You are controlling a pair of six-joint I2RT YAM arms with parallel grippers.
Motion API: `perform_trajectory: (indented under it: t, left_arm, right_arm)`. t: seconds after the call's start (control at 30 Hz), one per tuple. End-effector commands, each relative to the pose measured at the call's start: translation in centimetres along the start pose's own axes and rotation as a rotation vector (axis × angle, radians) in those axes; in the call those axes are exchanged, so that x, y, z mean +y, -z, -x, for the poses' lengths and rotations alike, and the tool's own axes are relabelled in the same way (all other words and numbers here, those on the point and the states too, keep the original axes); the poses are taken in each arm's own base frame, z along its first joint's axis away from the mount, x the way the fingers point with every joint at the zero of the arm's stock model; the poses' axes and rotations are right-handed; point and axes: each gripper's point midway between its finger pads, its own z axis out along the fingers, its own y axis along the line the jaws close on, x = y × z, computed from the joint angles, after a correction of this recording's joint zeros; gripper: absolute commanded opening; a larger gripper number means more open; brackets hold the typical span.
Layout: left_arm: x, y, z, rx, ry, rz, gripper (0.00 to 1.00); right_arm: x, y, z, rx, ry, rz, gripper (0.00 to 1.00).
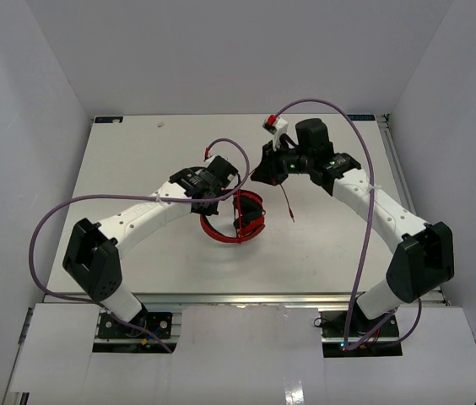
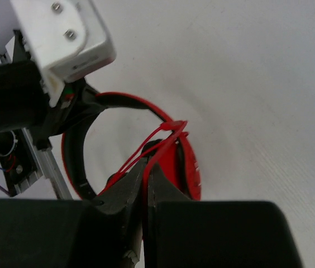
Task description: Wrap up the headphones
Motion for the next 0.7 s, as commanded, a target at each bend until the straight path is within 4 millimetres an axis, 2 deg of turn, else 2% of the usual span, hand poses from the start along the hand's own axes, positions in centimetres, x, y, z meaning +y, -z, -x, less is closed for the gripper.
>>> perform_trajectory:
  t: [0.0,0.07,0.23,0.47,0.67]
  left_arm:
    - [3.7,0.7,0.6,0.017,0.059,0.239,0.00]
    - [3.8,0.6,1.1,0.013,0.089,0.259,0.00]
    - [3.7,0.7,2.5,-0.007,0.159,0.248,0.00]
    - [4.2,1.6,4.6,-0.068,0.270,0.214,0.00]
    - [4.7,2.5,5.4,-0.105,0.324,0.196,0.00]
  right_arm:
    - [5.2,1.5,2.7,-0.129,0.075,0.100,0.08]
    - [6.0,1.1,0.8,-0.114,0.050,0.118,0.08]
    - [8.4,0.9,-1.8,-0.139,0.015,0.149,0.08]
    - [9.1,-1.1,-6.4,-0.112,0.011,0.109,0.08]
    - [10.0,-2.7,-8.3,-0.082,0.016,0.096,0.10]
